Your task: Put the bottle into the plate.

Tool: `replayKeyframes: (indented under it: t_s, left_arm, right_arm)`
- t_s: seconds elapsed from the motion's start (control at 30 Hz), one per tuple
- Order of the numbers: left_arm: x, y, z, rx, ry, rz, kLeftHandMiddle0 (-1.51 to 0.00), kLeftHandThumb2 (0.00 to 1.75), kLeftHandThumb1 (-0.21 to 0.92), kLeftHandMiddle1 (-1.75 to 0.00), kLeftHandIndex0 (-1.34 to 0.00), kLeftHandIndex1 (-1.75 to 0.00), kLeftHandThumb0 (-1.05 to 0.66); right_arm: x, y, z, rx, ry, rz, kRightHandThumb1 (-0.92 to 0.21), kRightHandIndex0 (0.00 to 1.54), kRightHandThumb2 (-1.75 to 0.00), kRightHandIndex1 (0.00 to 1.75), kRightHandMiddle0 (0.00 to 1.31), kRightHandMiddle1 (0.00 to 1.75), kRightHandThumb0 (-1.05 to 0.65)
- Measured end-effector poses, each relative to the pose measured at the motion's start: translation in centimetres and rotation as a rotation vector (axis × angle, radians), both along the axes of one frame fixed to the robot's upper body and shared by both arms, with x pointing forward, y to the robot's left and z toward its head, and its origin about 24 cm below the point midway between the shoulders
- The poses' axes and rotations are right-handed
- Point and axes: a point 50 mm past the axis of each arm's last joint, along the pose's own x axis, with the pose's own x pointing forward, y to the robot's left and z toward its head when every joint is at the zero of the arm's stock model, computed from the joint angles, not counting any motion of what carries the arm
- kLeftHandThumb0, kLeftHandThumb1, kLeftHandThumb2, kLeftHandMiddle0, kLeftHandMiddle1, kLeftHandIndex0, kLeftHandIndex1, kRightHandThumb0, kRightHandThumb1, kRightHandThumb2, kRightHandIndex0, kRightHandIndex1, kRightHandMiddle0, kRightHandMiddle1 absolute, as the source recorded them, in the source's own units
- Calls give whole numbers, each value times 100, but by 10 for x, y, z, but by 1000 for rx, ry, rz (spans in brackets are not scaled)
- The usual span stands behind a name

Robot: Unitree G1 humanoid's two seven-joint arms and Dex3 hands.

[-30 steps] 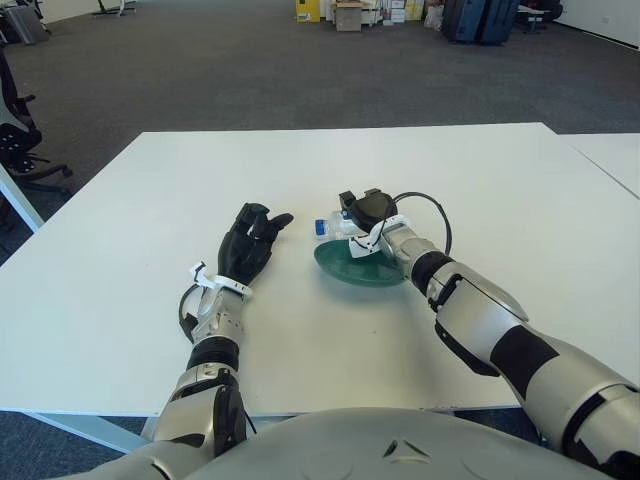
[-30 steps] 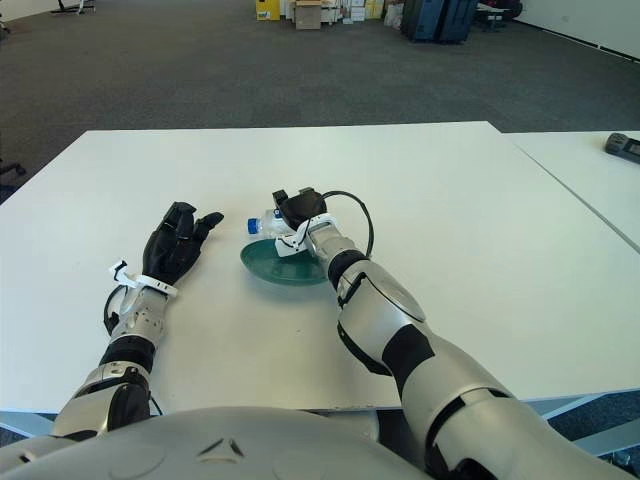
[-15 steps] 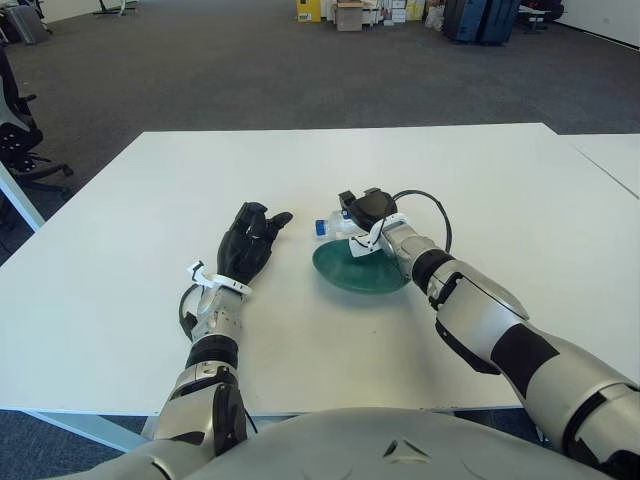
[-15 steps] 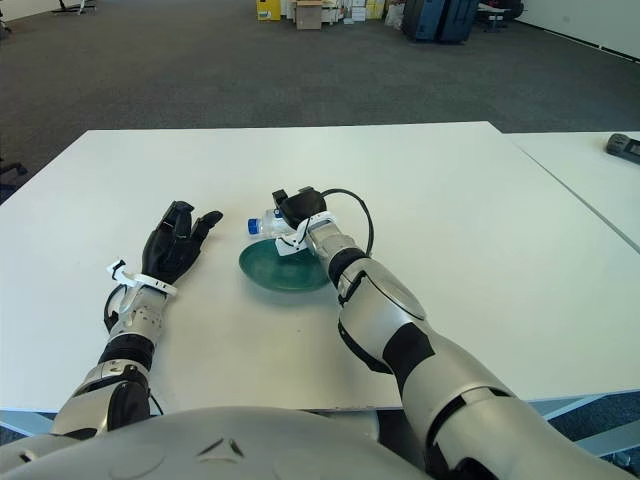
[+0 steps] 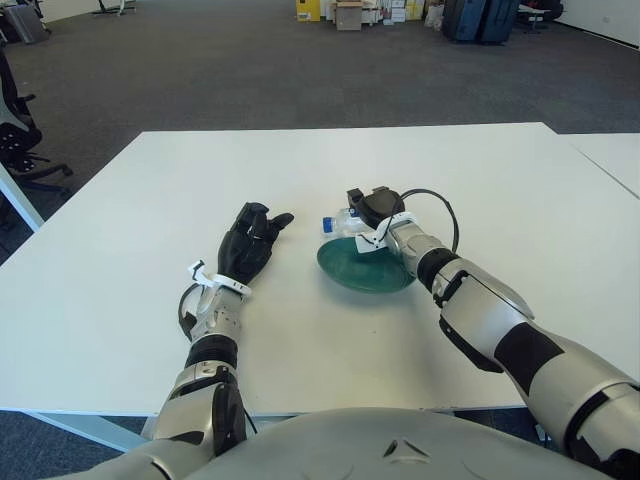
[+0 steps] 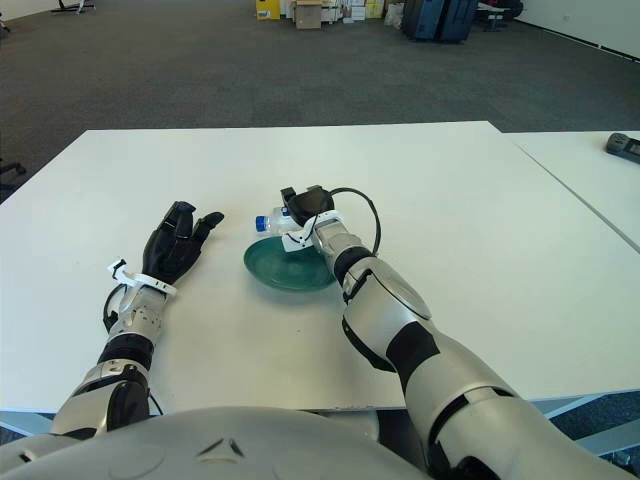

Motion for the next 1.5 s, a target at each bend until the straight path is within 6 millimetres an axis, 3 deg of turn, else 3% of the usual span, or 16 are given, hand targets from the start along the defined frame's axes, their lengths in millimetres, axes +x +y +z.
replayKeyframes:
  t_s: [0.23, 0.73, 1.17, 1.5]
  left_arm:
    - [-1, -1, 0, 44, -6, -2, -57, 56, 89, -147, -22, -175, -36]
    - [0, -2, -1, 80, -6, 3, -56, 58, 88, -149, -23, -175, -36]
    - [1, -1, -2, 101, 1, 8, -55, 57, 88, -149, -22, -175, -36]
    - [1, -1, -2, 112, 1, 16, -55, 52, 91, -149, -21, -175, -36]
  right_arm:
    - [6, -6, 6, 74, -9, -60, -22, 68, -144, 175, 45, 175, 0]
    - [24, -6, 40, 177, -157, -87, -20, 69, -146, 175, 46, 175, 0]
    - [25, -5, 43, 209, -173, -81, -13, 75, -154, 175, 52, 175, 0]
    - [25, -4, 44, 223, -182, -74, -21, 69, -145, 175, 46, 175, 0]
